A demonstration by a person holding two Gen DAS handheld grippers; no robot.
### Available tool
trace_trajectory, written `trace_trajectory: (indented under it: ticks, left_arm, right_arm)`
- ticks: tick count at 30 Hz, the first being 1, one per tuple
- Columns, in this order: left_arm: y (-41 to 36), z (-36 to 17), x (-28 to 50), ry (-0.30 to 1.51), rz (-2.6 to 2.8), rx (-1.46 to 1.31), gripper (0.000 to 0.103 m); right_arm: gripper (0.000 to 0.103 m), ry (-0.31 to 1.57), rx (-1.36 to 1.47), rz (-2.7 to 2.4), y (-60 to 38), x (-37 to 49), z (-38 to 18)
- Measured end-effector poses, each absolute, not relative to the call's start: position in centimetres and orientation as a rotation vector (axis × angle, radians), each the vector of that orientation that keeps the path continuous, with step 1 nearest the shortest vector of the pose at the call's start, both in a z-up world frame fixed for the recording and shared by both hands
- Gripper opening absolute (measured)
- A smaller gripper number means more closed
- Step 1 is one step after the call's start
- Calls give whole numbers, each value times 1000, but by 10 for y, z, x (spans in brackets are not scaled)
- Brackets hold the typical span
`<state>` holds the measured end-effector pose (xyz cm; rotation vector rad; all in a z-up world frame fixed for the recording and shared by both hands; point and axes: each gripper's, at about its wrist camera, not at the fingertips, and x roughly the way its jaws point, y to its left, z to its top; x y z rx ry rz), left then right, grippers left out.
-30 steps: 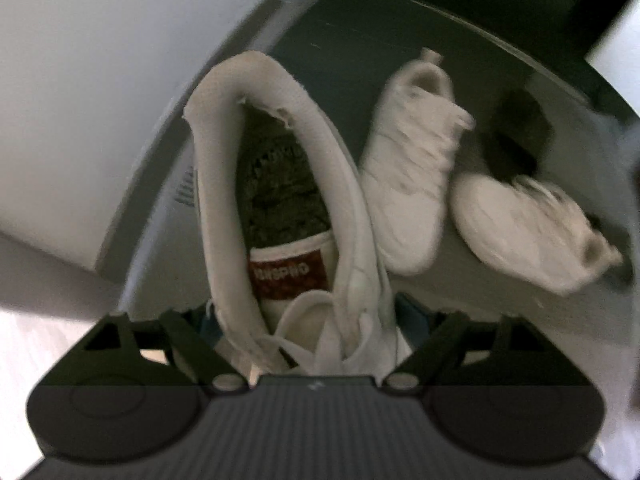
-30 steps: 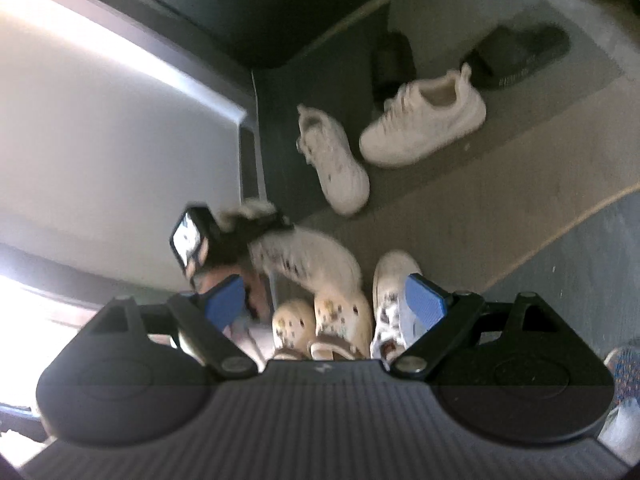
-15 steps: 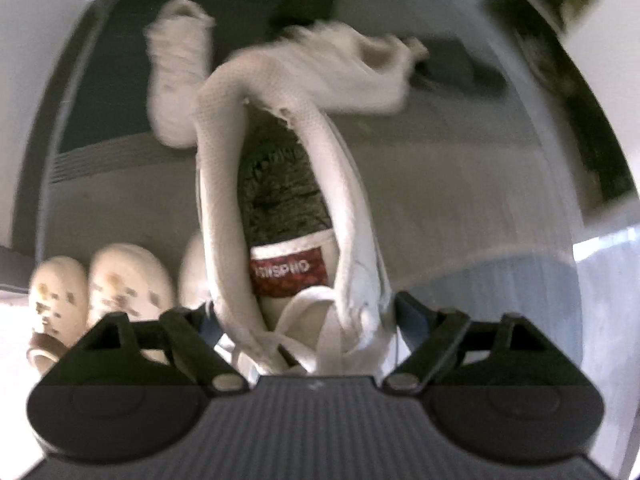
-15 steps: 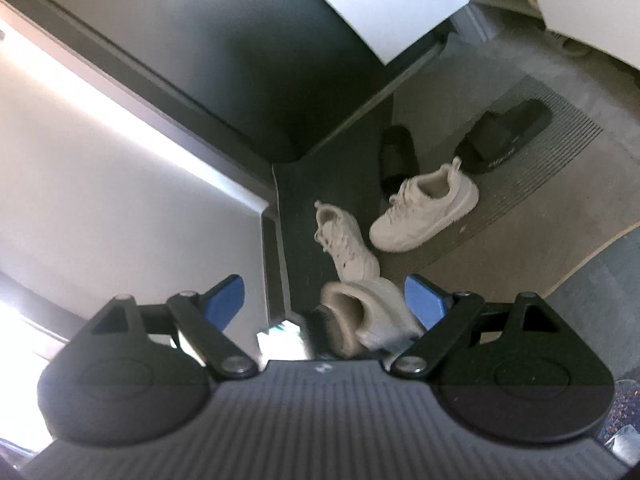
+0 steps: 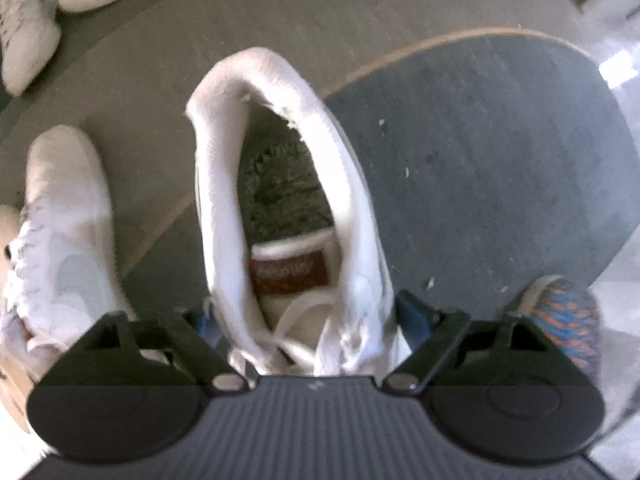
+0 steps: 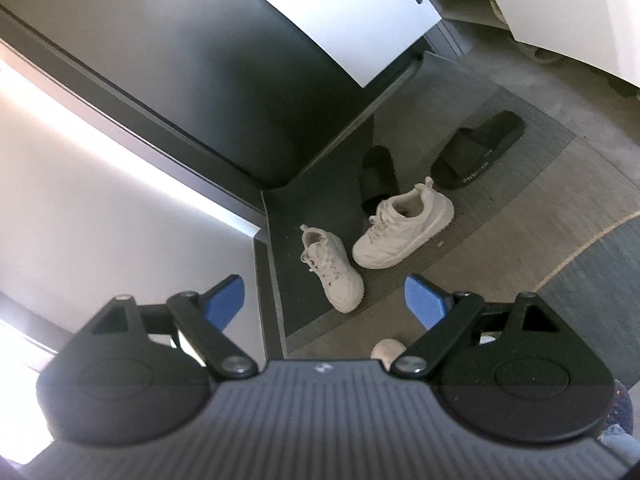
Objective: Organize scattered shoes
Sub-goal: 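Lift and carry the sneaker with the left tool over the mat, then lower the sneaker beside the clogs and open the left tool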
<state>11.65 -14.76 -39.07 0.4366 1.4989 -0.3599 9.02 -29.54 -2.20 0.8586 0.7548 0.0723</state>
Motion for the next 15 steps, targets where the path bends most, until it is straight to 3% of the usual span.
trace_trajectory:
  ticks: [7,15]
  left_arm:
    - [-152,-372,126,1541,-354,451,94]
    - [-127,-273,133,1499,-327,436,99]
  right_arm:
    - [89,760,859,29,-313,89,-28]
    - [89,757,849,30,-315,90,-30]
